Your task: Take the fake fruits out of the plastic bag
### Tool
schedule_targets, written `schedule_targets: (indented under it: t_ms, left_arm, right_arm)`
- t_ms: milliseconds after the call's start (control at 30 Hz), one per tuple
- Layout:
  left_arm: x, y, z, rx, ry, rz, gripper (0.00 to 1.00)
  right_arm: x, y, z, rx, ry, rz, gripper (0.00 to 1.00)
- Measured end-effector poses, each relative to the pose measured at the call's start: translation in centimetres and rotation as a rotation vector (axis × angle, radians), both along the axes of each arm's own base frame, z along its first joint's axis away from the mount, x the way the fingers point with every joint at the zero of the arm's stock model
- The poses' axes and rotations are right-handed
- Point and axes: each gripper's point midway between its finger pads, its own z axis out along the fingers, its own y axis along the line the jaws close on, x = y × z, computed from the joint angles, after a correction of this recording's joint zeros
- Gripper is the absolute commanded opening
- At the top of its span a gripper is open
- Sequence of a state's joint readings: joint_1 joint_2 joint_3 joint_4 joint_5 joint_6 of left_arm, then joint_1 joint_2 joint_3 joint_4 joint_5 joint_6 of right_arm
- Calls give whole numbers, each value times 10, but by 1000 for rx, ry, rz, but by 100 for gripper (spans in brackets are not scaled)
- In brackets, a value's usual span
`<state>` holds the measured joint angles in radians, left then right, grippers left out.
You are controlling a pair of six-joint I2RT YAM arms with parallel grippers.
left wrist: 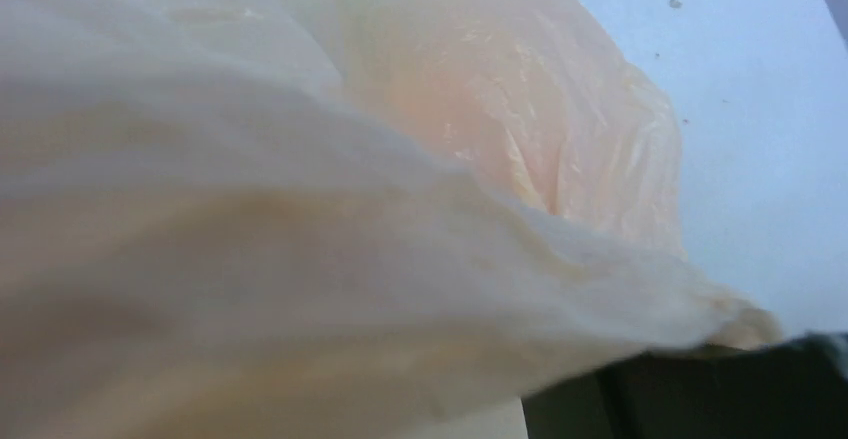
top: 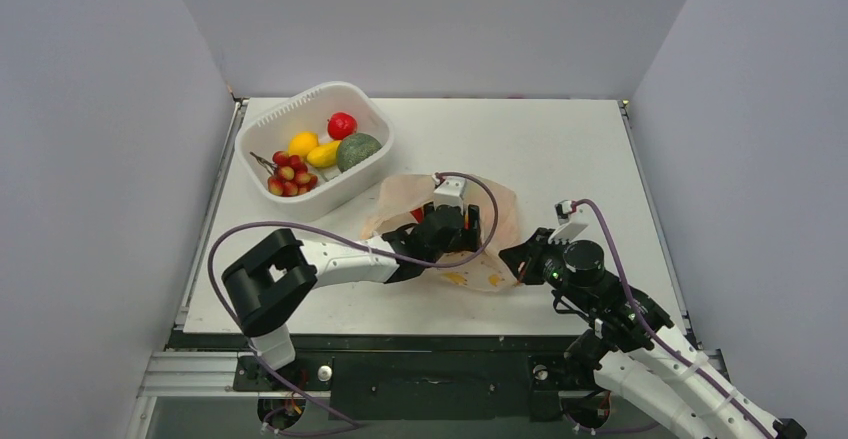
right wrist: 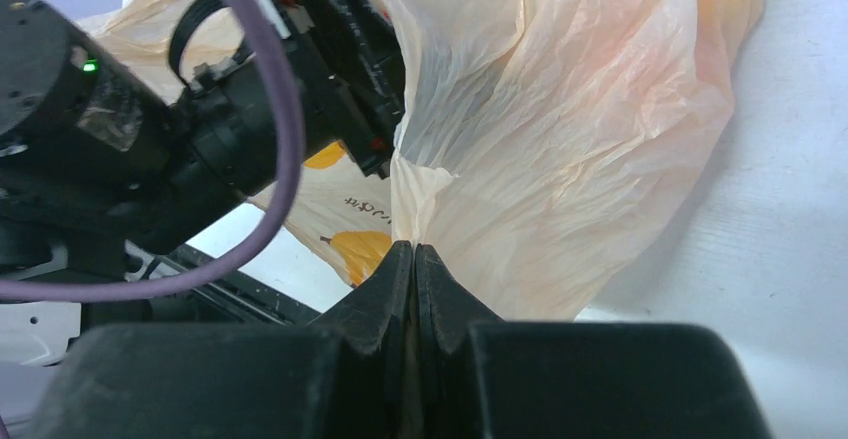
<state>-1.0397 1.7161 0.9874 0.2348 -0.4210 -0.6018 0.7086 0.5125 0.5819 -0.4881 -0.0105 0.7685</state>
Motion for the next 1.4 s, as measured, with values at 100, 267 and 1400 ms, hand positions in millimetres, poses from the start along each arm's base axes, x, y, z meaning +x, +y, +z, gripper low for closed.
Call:
schedule_targets:
  t_ms: [100,267,1400]
  left_arm:
    - [8,0,-12,38,0,13,73]
    - [17,0,-24,96,-10,40,79]
    - [-53,11,64,-38,47,-202,15]
  right_arm:
    - [1,-2,0,-4,-2,-8,0]
    - [2,-4,-1,-11,-6,-19,0]
    - [14,-23,-13,-111,-13,-113,0]
